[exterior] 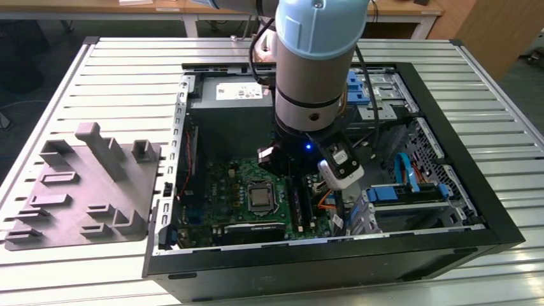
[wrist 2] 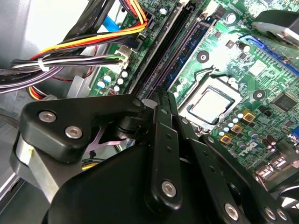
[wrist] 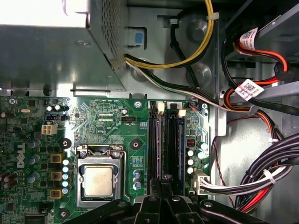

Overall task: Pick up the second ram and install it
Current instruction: 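Insert the second ram into the second slot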

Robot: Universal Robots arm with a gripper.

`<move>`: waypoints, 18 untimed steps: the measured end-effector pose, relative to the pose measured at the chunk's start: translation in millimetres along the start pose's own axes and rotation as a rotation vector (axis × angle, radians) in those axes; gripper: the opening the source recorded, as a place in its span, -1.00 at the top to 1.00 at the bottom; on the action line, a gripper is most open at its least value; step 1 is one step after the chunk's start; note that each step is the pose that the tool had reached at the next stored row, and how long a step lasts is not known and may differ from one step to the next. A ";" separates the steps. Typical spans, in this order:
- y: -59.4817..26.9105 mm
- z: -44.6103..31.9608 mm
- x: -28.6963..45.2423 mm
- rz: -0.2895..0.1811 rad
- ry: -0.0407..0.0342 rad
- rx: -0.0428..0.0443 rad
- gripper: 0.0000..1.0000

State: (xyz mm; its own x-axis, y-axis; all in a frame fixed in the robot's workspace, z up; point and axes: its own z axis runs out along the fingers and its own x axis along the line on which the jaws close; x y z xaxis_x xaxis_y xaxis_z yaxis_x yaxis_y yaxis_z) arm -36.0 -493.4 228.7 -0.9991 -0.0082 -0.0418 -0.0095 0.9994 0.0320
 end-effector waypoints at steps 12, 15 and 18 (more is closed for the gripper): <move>0.4 -0.7 0.0 0.014 -0.0004 0.0007 0.77; 0.6 -0.4 0.0 0.015 -0.0005 0.0007 0.77; 0.6 0.4 0.0 0.018 -0.0005 0.0009 0.77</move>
State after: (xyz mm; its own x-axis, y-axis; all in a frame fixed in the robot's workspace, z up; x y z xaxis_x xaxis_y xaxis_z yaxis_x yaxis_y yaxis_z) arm -36.0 -492.8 228.3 -0.9991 0.0095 -0.0418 0.0082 0.9995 0.0318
